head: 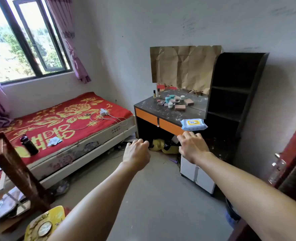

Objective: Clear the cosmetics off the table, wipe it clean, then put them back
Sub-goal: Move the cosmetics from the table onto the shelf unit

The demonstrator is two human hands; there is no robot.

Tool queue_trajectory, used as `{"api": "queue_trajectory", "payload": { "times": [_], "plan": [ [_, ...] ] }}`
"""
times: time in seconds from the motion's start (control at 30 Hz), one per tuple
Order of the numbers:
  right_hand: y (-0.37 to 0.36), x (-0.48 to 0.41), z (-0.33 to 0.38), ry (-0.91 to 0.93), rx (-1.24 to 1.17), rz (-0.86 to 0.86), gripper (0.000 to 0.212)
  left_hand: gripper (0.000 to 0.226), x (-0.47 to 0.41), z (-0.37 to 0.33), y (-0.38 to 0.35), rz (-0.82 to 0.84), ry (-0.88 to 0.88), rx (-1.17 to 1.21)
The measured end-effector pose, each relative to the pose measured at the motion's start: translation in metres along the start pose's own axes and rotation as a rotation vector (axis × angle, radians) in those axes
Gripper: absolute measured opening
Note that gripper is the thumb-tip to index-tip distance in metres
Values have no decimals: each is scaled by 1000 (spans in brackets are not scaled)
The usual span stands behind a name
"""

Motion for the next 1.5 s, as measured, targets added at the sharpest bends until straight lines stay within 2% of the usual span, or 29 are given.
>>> {"api": "queue_trajectory", "payload": {
  "times": [0.4,0.87,1.1,1.33,1.5],
  "plan": [
    [-58,-214,-26,73,-42,26,32,18,-186,74,-36,-36,93,105],
    [-145,-475,-72,-78,-99,90,35,19,-474,162,-109,17,1,180],
    [-214,-581,-116,-112,-112,141,34,18,-596,168,-170,70,-35,228],
    [-297,-694,-176,-135,-222,196,34,29,-732,167,-229,162,-50,223],
    [-337,-760,-218,-171,-276,253,35,23,-819,170,-261,206,-42,245]
  ]
}}
Point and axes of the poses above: each hand's wrist, its own x-axis away from the middle knuckle, its own y-axis out of the back of the hand, z = x × y, the point moved 10 cm from there along -x, towards the middle knuckle, and after that the axes turned 7 degrees about y, right-handed, at the moved point
